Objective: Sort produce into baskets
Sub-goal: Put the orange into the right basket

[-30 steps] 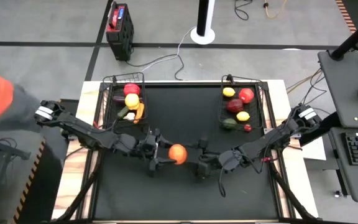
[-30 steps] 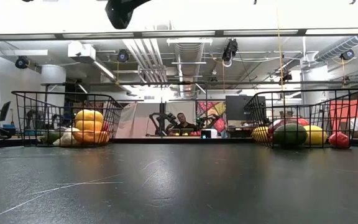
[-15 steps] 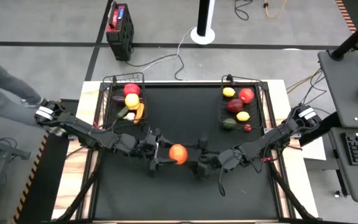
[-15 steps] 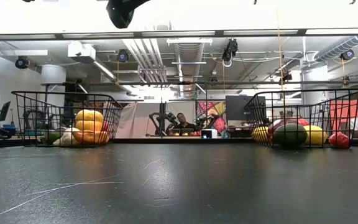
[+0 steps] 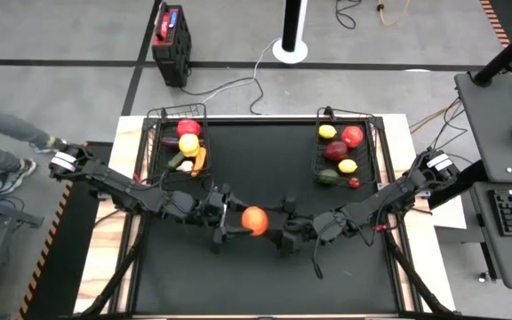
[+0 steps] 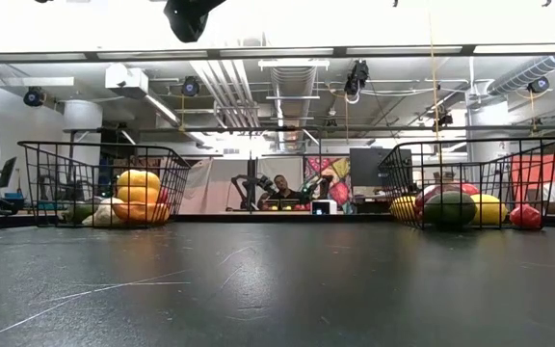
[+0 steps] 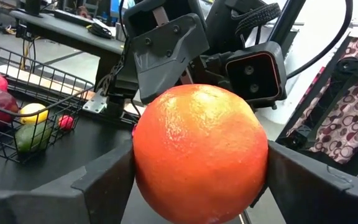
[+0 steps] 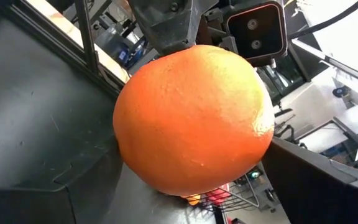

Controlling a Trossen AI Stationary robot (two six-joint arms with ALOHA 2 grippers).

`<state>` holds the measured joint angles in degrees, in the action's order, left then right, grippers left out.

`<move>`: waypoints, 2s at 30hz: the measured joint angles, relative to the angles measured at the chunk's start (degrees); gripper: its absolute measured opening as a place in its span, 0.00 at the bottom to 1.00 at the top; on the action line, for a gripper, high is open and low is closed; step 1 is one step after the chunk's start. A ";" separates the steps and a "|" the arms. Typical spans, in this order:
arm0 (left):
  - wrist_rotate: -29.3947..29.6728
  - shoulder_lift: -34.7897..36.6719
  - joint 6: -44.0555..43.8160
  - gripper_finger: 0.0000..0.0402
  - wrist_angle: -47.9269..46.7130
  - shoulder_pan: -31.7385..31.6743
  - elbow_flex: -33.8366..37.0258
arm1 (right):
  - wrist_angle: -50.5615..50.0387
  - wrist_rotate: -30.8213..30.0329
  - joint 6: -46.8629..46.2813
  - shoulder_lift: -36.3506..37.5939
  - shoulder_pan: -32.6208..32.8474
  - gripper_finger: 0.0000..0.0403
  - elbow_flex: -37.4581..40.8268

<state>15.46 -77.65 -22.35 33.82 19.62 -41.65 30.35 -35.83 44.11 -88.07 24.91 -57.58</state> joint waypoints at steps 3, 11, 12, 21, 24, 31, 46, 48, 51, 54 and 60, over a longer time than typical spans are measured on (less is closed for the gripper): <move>0.02 0.00 -0.07 0.78 0.10 0.00 0.02 | -0.09 -0.14 -0.98 0.08 0.00 0.85 0.00; 0.48 -0.04 -0.05 0.79 0.21 0.00 0.04 | -0.19 -1.07 -3.05 0.11 0.00 0.81 0.00; 0.62 -0.04 0.02 0.79 0.21 -0.02 0.04 | -0.18 -1.78 -3.10 0.11 0.00 0.81 0.00; 2.14 -0.04 -1.46 0.79 0.63 -0.07 0.04 | -0.05 -3.40 -6.00 0.23 -0.02 0.82 0.00; 2.29 0.00 -1.53 0.79 0.63 -0.08 0.04 | -0.07 -4.83 -6.84 0.24 0.00 0.82 0.00; 3.54 0.42 -1.52 0.79 0.20 -0.09 0.04 | -0.05 -5.82 -8.40 0.24 -0.09 0.82 -0.02; 1.46 1.59 -0.42 0.90 -4.69 0.04 0.32 | 0.50 -10.29 -9.96 1.18 -0.63 0.82 -0.36; 1.45 2.57 -0.44 0.90 -8.28 0.04 0.31 | 0.41 -12.64 -9.92 1.52 -0.66 0.82 -0.31; 1.47 4.54 -0.53 0.91 -13.77 0.04 0.31 | 0.71 -18.91 -10.17 2.63 -0.99 0.82 -0.31; 1.92 5.96 -1.72 0.91 -18.91 0.04 0.28 | 0.09 -23.91 -12.21 3.64 -1.63 0.82 -0.24; 7.08 7.41 -3.89 0.91 -24.51 0.03 0.24 | -5.18 -25.53 -20.44 7.65 -3.36 0.82 -0.22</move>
<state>22.54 -70.24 -26.24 9.31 19.65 -41.41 25.18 -61.36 23.67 -80.43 21.55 -57.80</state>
